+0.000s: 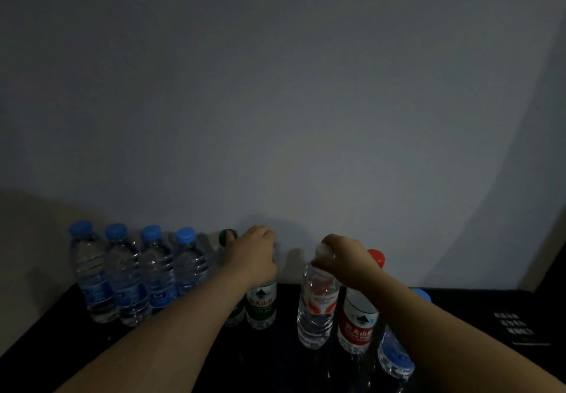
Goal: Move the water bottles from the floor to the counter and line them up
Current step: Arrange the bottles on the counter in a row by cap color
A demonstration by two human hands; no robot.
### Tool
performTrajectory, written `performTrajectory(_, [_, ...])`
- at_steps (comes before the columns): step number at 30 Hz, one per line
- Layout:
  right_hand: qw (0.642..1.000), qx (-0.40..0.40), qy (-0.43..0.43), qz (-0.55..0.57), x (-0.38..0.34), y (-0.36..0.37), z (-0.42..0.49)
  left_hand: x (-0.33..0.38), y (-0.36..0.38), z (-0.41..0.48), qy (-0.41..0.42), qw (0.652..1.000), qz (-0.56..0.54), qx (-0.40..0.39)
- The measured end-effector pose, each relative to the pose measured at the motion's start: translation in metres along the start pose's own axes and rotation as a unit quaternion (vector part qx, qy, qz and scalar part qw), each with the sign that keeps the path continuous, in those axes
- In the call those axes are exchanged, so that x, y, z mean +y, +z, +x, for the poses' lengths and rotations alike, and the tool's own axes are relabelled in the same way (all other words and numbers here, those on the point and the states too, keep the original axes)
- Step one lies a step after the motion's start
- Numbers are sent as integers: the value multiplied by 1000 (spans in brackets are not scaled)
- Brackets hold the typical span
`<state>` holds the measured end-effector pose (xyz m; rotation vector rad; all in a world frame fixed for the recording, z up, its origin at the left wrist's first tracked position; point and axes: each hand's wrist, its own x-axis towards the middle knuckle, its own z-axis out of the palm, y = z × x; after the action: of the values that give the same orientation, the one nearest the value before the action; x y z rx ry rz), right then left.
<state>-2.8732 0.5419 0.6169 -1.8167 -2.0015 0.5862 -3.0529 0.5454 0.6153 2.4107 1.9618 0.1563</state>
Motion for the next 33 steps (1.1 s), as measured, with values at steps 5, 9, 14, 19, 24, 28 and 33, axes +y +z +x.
performTrajectory(5, [999, 25, 14, -15, -3, 7, 11, -6, -2, 2, 8, 1000, -10, -14])
performTrajectory(9, [999, 46, 16, -21, -7, 14, 20, -9, -1, 2, 12, 1000, -9, -14])
performTrajectory(14, [998, 53, 15, -9, -13, 19, 30, -8, 1, -2, 22, 1000, 15, 13])
performTrajectory(19, [999, 48, 7, -11, -17, 21, 39, -7, 0, -3, 17, 1000, 16, 16])
performTrajectory(24, [998, 53, -7, -14, -23, 26, 45, -4, -2, -4, 11, 1000, 19, 15])
performTrajectory(28, [998, 51, -23, -13, -26, 29, 46, -3, -2, -4, 9, 1000, 20, 14])
performTrajectory(33, [998, 51, -27, -15, -26, 30, 48, -4, -1, -4, 12, 1000, 15, 15])
